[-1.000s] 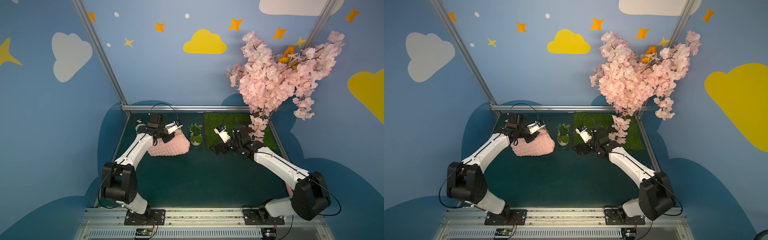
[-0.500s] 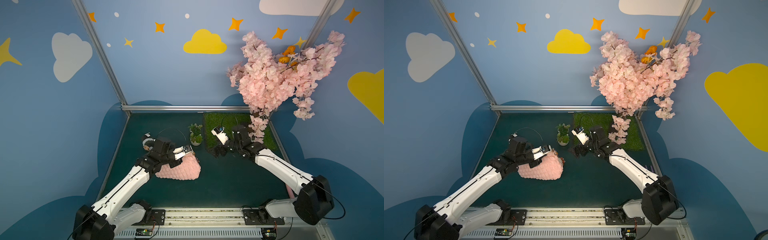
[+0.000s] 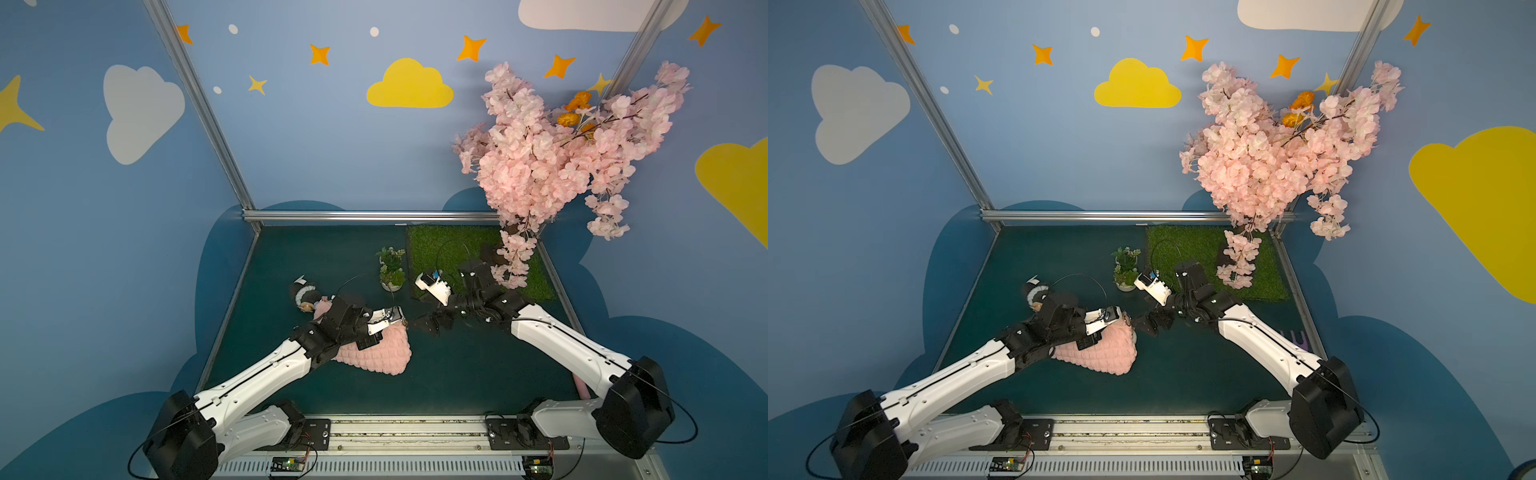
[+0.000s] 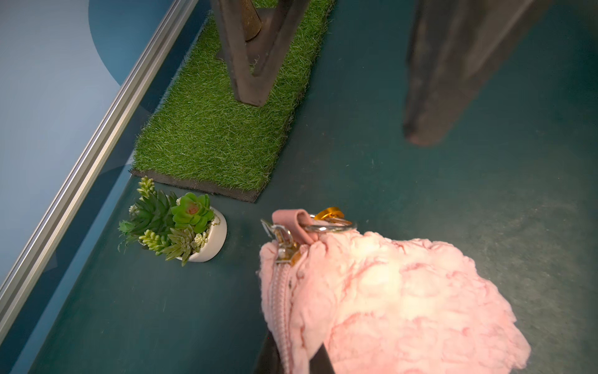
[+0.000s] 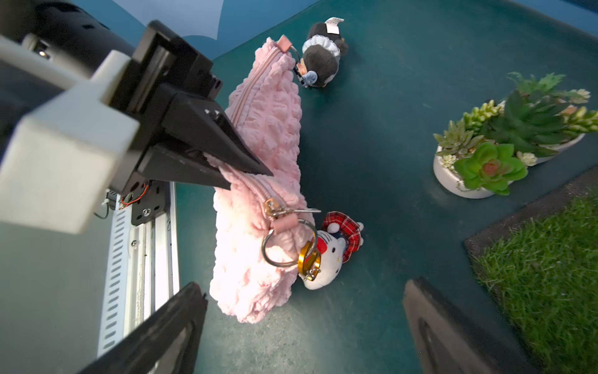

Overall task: Remove the decoration from the bag
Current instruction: Move the bag to the center of the board, then adjust the bag at the center of the board.

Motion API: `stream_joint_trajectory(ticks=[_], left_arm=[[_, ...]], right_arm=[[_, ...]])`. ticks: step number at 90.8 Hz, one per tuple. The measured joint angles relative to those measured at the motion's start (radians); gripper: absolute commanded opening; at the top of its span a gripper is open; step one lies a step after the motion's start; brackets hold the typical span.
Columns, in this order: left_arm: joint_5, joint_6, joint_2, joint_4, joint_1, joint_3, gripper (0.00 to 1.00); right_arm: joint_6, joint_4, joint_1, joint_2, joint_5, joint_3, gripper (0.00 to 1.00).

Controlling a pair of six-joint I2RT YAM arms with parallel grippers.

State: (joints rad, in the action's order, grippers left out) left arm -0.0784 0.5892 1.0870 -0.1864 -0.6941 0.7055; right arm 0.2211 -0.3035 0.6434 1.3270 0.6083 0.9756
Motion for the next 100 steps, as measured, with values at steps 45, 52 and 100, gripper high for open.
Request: stream_joint_trajectory(ticks=[45, 52, 100], left_arm=[[0.027, -0.032, -0.086, 0.007, 0.005, -0.075, 0.11], [0.027, -0.035, -0.098, 0.000, 0.010, -0.076, 0.11], [0.006, -0.021, -0.217, -0.146, 0.061, -0.080, 0.11]], right_arm=[[0.142, 0.007, 0.086, 0.130, 0.034, -0.003, 0.82], [0.154, 0.013, 0.095, 0.156, 0.033, -0.003, 0.79], [0.070, 0.179, 0.098, 0.224, 0.069, -0.013, 0.56]])
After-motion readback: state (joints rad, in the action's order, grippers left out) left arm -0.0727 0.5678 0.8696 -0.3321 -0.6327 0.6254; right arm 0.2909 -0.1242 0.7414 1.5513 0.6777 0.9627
